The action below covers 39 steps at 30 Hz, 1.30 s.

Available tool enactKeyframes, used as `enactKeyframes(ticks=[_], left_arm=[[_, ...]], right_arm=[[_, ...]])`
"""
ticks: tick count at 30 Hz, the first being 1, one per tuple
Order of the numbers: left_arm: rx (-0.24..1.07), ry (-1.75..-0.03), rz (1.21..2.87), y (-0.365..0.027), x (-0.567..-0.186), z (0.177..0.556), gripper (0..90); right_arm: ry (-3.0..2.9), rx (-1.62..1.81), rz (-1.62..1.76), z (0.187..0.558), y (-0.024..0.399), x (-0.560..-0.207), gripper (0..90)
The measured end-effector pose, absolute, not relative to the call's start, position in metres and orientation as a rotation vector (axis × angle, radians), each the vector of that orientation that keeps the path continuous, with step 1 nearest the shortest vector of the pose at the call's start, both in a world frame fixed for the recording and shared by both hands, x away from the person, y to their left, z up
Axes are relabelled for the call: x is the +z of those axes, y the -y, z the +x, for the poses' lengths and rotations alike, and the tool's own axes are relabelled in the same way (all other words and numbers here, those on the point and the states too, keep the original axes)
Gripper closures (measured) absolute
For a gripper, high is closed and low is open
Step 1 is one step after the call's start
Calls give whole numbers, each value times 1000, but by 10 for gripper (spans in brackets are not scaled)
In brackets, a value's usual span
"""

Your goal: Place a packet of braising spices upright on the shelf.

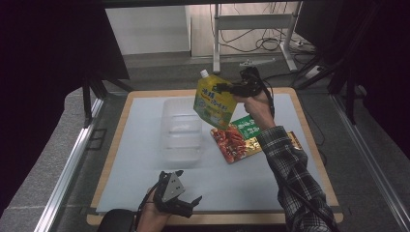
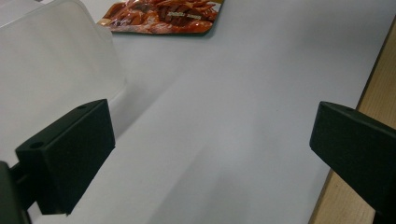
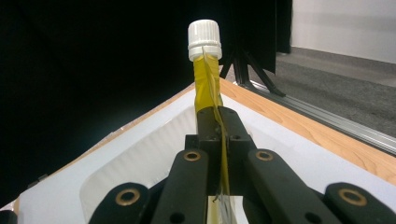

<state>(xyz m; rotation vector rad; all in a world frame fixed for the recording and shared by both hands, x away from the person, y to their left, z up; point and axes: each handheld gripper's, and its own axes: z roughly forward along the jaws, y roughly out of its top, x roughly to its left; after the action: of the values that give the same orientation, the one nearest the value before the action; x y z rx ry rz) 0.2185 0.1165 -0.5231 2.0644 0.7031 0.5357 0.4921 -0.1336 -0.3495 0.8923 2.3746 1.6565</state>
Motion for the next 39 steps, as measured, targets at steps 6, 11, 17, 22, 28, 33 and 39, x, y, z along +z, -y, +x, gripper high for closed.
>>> enactKeyframes(ticks=[6,11,17,22,28,33,39], left_arm=[[536,-702,2065,-118,-523,219,0],[520,-717,2021,-120,-522,219,0],[497,-728,1996,-122,-521,220,0],[495,-717,2001,-121,-521,220,0],[486,-714,1997,-122,-521,220,0],[486,-714,1992,-122,-521,220,0],[485,-713,1986,-123,-520,220,0]], right_arm=[[-2377,1665,872,500,122,-347,880],[-2375,1672,864,504,117,-346,880],[-2373,1676,849,512,105,-346,880],[-2376,1679,842,517,97,-347,880],[-2377,1676,832,523,86,-349,880],[-2381,1674,823,528,75,-352,880],[-2379,1687,820,533,62,-353,880]])
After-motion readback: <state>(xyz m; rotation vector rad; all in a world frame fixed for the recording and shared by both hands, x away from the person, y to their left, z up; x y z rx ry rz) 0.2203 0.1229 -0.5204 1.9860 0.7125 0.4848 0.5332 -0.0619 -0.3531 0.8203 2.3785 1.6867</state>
